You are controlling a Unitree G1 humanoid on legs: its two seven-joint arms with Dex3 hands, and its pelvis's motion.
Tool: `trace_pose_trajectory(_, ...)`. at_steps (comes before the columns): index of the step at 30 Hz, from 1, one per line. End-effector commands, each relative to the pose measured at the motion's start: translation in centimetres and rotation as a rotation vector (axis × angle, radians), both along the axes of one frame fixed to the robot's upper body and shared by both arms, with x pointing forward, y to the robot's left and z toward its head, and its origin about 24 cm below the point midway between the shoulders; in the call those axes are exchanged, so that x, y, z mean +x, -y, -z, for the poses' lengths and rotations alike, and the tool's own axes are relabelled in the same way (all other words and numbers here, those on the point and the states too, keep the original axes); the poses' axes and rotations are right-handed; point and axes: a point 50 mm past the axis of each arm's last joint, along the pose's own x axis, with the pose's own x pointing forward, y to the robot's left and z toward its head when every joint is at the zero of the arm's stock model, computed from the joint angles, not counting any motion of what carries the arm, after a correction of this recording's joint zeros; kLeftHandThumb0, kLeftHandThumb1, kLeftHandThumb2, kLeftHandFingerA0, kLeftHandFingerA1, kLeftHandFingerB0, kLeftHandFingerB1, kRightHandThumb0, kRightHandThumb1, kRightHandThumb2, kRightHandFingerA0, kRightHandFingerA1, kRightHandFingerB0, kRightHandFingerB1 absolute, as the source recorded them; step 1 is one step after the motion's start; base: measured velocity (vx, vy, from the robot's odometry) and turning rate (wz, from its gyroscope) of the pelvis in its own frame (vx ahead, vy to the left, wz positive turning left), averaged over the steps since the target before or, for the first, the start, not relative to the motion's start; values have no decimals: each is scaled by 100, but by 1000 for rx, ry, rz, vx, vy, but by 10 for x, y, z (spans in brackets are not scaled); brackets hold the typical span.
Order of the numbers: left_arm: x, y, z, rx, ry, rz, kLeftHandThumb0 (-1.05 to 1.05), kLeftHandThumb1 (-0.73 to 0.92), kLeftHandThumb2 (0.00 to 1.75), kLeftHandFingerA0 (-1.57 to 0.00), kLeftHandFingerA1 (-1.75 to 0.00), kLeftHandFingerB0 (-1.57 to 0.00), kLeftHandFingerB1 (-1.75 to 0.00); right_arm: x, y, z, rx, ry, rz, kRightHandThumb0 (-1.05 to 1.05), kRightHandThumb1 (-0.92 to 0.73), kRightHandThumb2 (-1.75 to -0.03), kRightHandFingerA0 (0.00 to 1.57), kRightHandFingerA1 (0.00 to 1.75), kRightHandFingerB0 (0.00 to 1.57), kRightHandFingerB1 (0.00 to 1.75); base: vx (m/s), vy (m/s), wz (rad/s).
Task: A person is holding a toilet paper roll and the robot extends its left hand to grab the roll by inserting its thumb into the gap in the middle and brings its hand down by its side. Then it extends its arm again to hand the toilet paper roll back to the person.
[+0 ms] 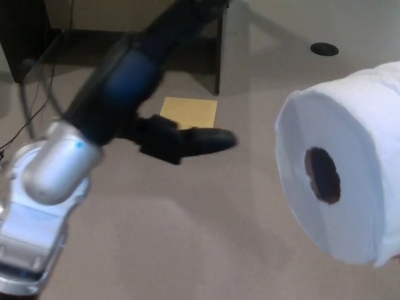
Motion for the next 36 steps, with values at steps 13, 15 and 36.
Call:
trace_pose_trajectory(13,-16,32,10,123,-101,38,-58,33,61,-12,-36,-6,-17,-3,5,1,-10,-56,-16,-47,-54,-86,60,67,31,49,0,0,0)
trace_pose_trajectory(15,-16,33,9,134,-98,35,-58,35,68,-10,-38,-7,-18,-3,5,1,-15,-58,-21,-42,-66,-59,65,60,38,37,0,0,0)
trace_pose_trajectory(36,-7,51,1,136,-14,2,-57,38,69,-13,-40,-7,-21,0,4,1,-32,-103,-50,-40,-68,-60,68,59,43,38,0,0,0)
